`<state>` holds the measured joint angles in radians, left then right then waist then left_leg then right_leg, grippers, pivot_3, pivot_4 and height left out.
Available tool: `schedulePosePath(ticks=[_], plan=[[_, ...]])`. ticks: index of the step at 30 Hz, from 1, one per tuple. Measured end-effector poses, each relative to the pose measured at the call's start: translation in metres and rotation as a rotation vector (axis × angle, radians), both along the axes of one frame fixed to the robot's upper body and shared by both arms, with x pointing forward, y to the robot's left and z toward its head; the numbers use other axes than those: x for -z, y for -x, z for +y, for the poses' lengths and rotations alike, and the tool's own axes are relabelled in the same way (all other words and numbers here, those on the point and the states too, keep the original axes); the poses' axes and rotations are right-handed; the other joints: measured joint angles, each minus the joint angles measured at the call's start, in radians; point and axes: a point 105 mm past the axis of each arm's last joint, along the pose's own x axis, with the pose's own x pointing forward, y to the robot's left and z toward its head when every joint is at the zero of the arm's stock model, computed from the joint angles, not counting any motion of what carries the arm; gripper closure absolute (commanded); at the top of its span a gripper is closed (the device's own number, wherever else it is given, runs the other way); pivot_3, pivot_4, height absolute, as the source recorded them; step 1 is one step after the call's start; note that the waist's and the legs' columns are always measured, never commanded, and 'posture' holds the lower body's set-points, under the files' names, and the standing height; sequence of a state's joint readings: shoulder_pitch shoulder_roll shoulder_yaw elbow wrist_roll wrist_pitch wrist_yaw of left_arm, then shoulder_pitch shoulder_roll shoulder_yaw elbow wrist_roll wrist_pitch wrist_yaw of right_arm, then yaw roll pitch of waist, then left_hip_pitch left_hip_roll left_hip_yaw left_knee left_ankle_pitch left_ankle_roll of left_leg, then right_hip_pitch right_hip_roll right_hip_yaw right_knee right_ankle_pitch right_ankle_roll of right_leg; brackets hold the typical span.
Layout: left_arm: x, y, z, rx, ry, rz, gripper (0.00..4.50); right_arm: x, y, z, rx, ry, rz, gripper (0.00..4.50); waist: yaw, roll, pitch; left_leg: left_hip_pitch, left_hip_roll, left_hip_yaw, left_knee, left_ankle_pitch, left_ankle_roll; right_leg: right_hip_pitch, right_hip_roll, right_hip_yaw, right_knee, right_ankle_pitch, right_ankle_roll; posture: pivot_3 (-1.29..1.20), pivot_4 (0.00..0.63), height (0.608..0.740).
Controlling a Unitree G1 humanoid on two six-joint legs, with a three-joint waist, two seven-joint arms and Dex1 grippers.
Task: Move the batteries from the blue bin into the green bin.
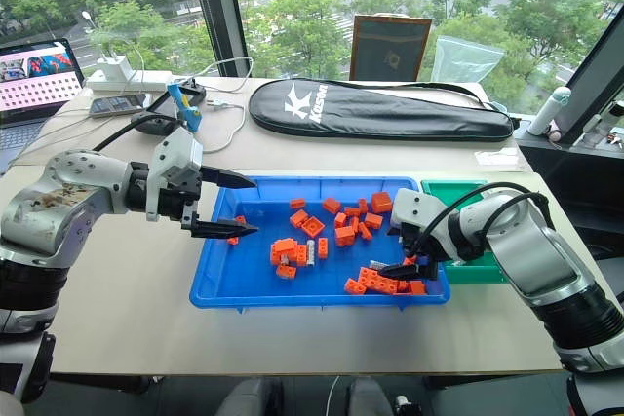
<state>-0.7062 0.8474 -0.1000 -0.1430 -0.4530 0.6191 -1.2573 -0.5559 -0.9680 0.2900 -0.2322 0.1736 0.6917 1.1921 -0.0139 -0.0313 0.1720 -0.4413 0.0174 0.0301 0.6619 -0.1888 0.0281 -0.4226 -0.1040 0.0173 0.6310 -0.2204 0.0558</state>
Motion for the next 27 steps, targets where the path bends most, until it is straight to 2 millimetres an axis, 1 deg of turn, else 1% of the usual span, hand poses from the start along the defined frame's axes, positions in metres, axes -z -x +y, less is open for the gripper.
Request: schedulePosePath(ticks=[1,2,5,6,14,27], plan=[[0.000,0.000,0.000,0.001,0.000,-0.003,0.00,0.002,-0.002,-0.001,0.010,0.002,0.003,0.69,0.001,0.000,0.000,0.000,0.000,0.000,0.000,0.000,0.000,0.000,0.000,0.000,0.000,0.000,0.000,0.00,0.150,0.740],[0.000,0.000,0.000,0.000,-0.001,-0.005,0.00,0.004,-0.003,-0.003,0.020,0.003,0.006,0.96,0.001,0.000,0.000,0.000,0.000,0.000,0.000,0.000,0.000,0.000,0.000,0.000,0.000,0.000,0.000,0.00,0.150,0.740],[0.000,0.000,0.000,0.000,-0.001,-0.005,0.00,0.007,-0.008,-0.008,0.045,0.015,0.002,2.08,0.002,0.000,0.000,0.000,0.000,0.000,0.000,0.000,0.000,0.000,0.000,0.000,0.000,0.000,0.000,0.00,0.150,0.740],[0.000,0.000,0.000,0.000,-0.001,-0.005,0.00,0.008,-0.009,-0.008,0.049,0.016,0.001,2.34,0.002,0.000,0.000,0.000,0.000,0.000,0.000,0.000,0.000,0.000,0.000,0.000,0.000,0.000,0.000,0.00,0.150,0.740],[-0.001,-0.001,0.000,-0.003,0.000,-0.009,0.00,0.012,-0.014,-0.008,0.050,0.021,-0.012,2.34,0.002,0.000,0.000,0.000,0.000,0.000,0.000,0.000,0.000,0.000,0.000,0.000,0.000,0.000,0.000,0.00,0.150,0.740],[-0.001,-0.001,0.000,-0.007,0.001,-0.012,0.00,0.015,-0.014,-0.008,0.057,0.017,0.001,2.34,0.002,0.000,0.000,0.000,0.000,0.000,0.000,0.000,0.000,0.000,0.000,0.000,0.000,0.000,0.000,0.00,0.150,0.740]])
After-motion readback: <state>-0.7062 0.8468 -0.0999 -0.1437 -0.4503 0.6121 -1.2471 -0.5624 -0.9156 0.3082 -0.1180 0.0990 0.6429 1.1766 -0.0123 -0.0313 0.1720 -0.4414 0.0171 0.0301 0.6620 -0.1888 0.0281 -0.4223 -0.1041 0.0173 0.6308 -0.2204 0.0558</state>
